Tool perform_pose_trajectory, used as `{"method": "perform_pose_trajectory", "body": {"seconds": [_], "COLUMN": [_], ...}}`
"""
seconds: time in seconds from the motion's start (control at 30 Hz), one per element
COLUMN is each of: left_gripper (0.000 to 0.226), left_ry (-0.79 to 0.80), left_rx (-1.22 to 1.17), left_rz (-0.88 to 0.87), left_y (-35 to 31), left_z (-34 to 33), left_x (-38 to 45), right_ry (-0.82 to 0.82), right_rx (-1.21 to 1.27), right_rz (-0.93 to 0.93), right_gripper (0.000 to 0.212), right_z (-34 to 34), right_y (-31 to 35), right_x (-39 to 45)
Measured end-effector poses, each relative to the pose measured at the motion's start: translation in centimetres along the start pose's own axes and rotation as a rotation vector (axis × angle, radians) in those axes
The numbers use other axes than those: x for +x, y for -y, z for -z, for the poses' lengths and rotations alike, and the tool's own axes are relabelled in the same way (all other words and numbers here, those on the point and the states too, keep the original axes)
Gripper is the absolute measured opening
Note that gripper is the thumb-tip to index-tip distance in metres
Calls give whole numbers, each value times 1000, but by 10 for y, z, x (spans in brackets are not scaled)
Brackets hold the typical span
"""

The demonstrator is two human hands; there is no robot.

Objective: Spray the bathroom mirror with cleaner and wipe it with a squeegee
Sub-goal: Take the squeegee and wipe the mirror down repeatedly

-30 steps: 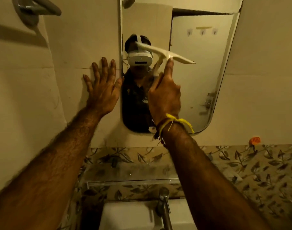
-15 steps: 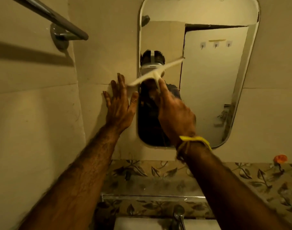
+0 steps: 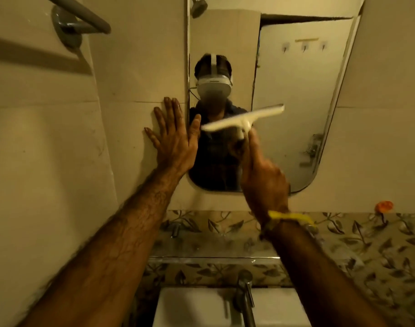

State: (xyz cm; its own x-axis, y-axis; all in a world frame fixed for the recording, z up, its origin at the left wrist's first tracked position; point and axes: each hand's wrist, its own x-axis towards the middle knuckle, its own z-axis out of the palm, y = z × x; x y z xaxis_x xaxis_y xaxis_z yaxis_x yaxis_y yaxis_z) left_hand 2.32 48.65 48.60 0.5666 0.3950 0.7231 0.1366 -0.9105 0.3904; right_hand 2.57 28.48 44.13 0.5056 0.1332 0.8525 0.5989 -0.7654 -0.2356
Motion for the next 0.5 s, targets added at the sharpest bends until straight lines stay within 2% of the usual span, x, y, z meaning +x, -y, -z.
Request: {"method": "perform_pose_trajectory", "body": {"seconds": [0.1,0.23,0.3,0.37,0.5], "left_gripper": [88,92,90,89,90], "left_ry": [36,24,14,20,42], "left_rx": [74,131,135,125,115], "left_rz": [-24,-2,11,16,16], "left_y": [4,-3,-8,-10,-6], "left_z": [-5,-9,-11,-13,-15], "left_x": [-7,-10,-11,-12,-14], "right_ry": [55,-213,-290,-282,-131], "right_rx": [22,133,125,110,219], "right_rz": [-6,-146,-221,-241,-205], "right_gripper": [60,55,56,56,60], "right_z": [-2,9,18,20,3], "right_y": [-21,-19,-25,-29,-22], "right_x": [-47,22,61,62,-16]}}
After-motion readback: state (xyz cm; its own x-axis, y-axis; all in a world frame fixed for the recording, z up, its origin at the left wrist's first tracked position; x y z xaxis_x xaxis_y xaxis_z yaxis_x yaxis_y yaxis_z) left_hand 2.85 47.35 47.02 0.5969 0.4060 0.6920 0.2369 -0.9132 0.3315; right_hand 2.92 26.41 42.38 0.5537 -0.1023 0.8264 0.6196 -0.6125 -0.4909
